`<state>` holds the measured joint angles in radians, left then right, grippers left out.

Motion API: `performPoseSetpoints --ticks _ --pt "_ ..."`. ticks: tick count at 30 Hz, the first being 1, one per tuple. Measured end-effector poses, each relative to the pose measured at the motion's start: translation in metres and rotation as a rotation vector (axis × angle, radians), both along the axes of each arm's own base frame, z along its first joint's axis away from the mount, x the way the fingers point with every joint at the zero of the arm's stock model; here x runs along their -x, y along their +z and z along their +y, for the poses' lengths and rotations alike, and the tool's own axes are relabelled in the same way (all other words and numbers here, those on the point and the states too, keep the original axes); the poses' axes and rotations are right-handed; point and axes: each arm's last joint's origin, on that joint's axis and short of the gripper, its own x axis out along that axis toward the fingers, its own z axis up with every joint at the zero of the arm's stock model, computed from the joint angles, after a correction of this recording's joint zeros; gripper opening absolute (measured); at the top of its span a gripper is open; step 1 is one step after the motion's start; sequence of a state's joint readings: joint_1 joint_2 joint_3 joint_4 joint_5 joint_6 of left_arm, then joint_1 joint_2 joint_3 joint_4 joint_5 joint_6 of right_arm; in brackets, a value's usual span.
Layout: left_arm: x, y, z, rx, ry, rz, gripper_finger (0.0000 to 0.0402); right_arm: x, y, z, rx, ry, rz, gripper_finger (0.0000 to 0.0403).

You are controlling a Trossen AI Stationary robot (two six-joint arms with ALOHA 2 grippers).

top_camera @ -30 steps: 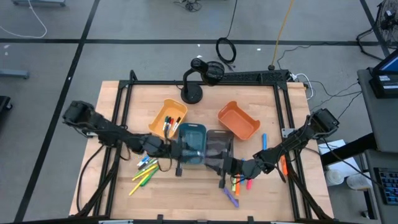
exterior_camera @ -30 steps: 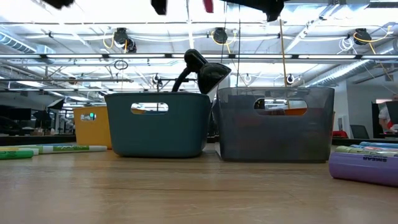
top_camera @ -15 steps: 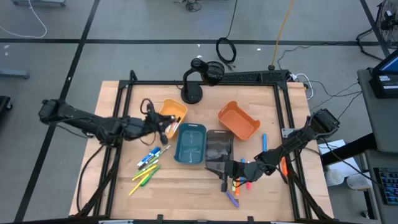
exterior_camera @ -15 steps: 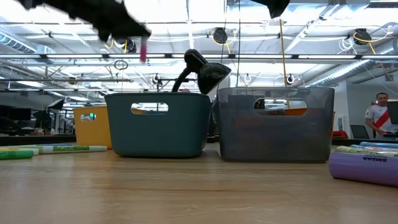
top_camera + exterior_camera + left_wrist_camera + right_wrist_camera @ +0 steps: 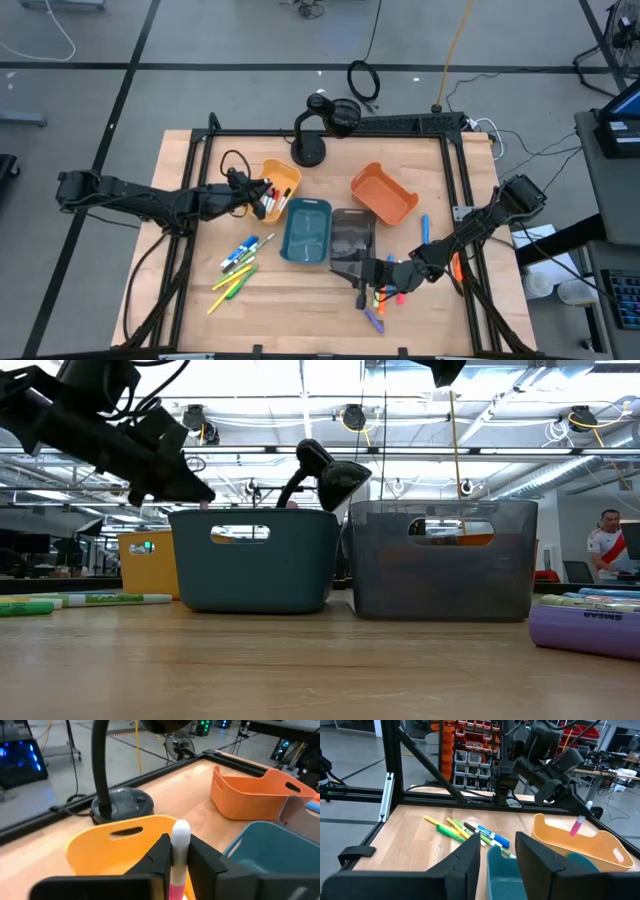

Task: Pick & Place Markers
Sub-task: Put the white and pink highlighter into the yellow bin, then put the white and green highlighter into the yellow bin

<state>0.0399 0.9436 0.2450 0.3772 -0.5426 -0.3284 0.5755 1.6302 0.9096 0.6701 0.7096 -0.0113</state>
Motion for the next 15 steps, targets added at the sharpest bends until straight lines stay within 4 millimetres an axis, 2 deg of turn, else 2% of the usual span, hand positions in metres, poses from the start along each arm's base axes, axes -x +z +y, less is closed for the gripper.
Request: performPoseSetpoints --ticks 7,12,15 --pt "0.000 0.000 -0.003 0.039 -0.005 -0.024 0.0158 0.000 0.000 0.000 0.000 0.000 0.000 0.0105" --pt "-0.001 0.000 -0.007 0.071 -0.037 -0.040 0.0190 0.000 0.000 0.000 0.002 0.005 0.001 0.0106" --pt "-0.003 -0.001 -0.012 0.117 -0.157 -0.042 0.0199 0.003 0.000 0.006 0.041 0.028 0.006 0.0105"
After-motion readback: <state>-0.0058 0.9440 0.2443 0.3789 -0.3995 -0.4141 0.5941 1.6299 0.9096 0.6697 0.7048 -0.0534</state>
